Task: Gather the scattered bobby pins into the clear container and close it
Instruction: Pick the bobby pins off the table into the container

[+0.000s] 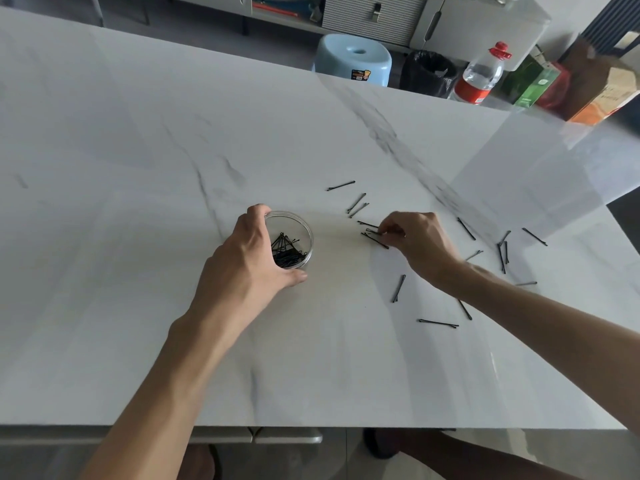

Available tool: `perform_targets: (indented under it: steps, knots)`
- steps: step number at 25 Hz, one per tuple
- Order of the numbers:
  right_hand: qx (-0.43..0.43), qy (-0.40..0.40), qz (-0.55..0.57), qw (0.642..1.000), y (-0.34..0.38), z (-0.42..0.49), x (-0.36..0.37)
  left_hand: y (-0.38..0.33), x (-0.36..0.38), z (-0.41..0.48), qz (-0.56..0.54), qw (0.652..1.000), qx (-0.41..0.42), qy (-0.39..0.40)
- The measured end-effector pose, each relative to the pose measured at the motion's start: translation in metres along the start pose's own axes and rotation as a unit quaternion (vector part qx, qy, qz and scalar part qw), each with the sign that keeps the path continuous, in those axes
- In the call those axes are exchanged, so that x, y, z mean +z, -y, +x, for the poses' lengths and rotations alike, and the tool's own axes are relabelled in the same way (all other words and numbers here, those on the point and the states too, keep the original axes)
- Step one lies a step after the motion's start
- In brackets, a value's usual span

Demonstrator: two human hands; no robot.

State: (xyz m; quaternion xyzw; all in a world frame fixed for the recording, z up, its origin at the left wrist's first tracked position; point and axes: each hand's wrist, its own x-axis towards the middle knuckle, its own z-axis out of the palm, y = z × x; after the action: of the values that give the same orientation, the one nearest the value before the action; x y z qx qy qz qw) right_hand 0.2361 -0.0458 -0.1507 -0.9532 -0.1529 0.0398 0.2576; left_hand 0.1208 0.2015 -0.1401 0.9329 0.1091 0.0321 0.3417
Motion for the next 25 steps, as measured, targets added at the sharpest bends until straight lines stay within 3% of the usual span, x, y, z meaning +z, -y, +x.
perform_targets:
  steps: [3, 5, 8, 9, 12, 14, 19, 22, 25]
  knots:
    - [0.002, 0.022, -0.02, 1.0, 0.003, -0.002, 0.003, -0.001, 0.002, 0.001, 0.001, 1.0, 0.002, 0.0]
    - [-0.039, 0.014, -0.088, 0.995, 0.01, -0.002, 0.006, -0.003, 0.003, 0.001, 0.002, 1.0, 0.003, 0.002]
    - [-0.122, 0.016, -0.246, 0.961, 0.017, -0.001, 0.01, -0.004, 0.003, 0.002, 0.003, 1.0, 0.002, 0.006]
    - [-0.142, 0.029, -0.248, 0.958, 0.018, -0.002, 0.01, -0.004, 0.003, 0.002, 0.002, 1.0, 0.002, 0.007]
    - [-0.137, 0.036, -0.075, 0.987, 0.028, -0.003, 0.0, -0.005, 0.002, 0.002, 0.002, 1.0, 0.001, 0.011]
    - [-0.161, 0.026, 0.023, 0.986, 0.045, -0.001, -0.01, -0.005, 0.003, 0.003, 0.0, 1.0, -0.002, 0.014]
    - [-0.334, 0.109, -0.036, 0.936, 0.104, 0.005, -0.011, -0.007, 0.004, 0.004, 0.006, 1.0, -0.01, 0.015]
    - [-0.311, 0.148, -0.032, 0.938, 0.113, 0.014, -0.006, -0.008, 0.004, 0.002, 0.004, 1.0, -0.009, 0.011]
    - [-0.224, 0.074, 0.077, 0.969, 0.093, 0.044, -0.014, -0.007, 0.003, 0.0, 0.004, 1.0, -0.003, 0.008]
